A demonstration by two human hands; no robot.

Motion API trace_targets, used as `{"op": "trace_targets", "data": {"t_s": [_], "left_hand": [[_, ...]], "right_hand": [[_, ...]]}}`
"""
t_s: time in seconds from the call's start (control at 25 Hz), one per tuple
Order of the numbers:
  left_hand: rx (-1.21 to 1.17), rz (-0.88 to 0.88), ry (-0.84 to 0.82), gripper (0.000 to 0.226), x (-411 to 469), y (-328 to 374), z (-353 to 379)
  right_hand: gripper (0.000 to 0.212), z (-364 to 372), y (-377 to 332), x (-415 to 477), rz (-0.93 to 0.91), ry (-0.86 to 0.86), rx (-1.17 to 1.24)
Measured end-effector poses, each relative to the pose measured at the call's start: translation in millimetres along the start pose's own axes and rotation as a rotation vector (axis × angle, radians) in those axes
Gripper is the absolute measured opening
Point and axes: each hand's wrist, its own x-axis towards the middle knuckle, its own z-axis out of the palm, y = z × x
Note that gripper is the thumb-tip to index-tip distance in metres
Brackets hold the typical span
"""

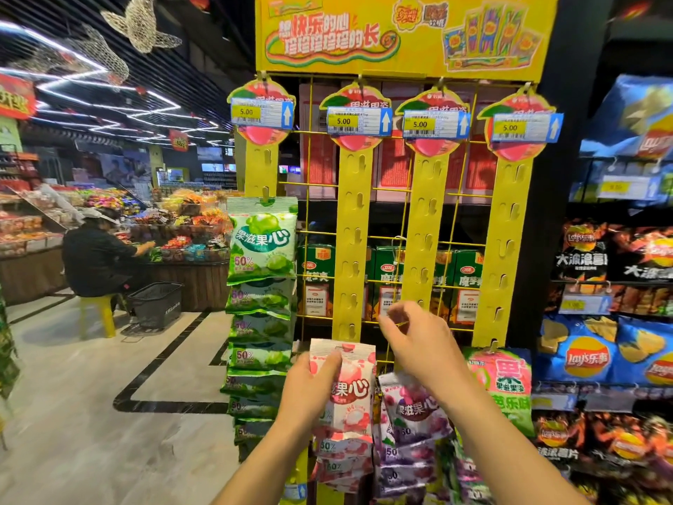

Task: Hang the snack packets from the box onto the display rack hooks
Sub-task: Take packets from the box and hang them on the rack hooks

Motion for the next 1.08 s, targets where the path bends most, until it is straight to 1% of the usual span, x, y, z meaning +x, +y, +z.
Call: {"op": "trace_targets", "data": {"t_s": [0.08,0.16,0.28,0.4,0.44,0.56,0.6,0.76,0.92,1.08], "left_hand": [[-0.019,-0.010,-0.005,0.024,0.3,3.1,3.5],[-0.008,-0.001,0.010,0.028,3.0,8.4,4.0],[0.022,0.053,0.021,0.031,10.3,14.5,3.0],[0.030,0.082,0.009,0.045,19.0,19.5,4.2],[0.026,0.088,0.016,0.045,20.9,22.6,5.3],[0.003,0.112,0.041,0.031,27.6,29.5,10.5],[0.000,0.115,0.041,0.030,30.0,29.4,12.4],[0.010,0.116,0.029,0.031,37.0,28.7,17.2],[0.107,0.136,0.070,0.033,39.6,28.3,19.7],[0.142,0.124,0.096,0.045,40.8,19.9,18.2]], "right_hand": [[0.032,2.1,-16.2,24.9,-0.025,-0.016,0.027],[0.034,8.2,-25.2,46.4,-0.031,0.003,0.010],[0.028,14.3,-29.2,65.5,-0.009,-0.003,0.010],[0.023,15.0,-26.0,73.6,-0.019,-0.023,0.002],[0.022,14.6,-25.6,74.7,-0.032,-0.032,-0.002],[0.025,13.8,-24.8,77.4,-0.047,-0.081,0.021],[0.027,13.8,-24.2,78.3,-0.049,-0.093,0.033],[0.029,12.0,-22.2,80.1,-0.068,-0.115,0.064],[0.029,10.8,-20.3,81.0,-0.072,-0.143,0.072],[0.029,11.3,-19.2,81.8,-0.077,-0.142,0.080]]}}
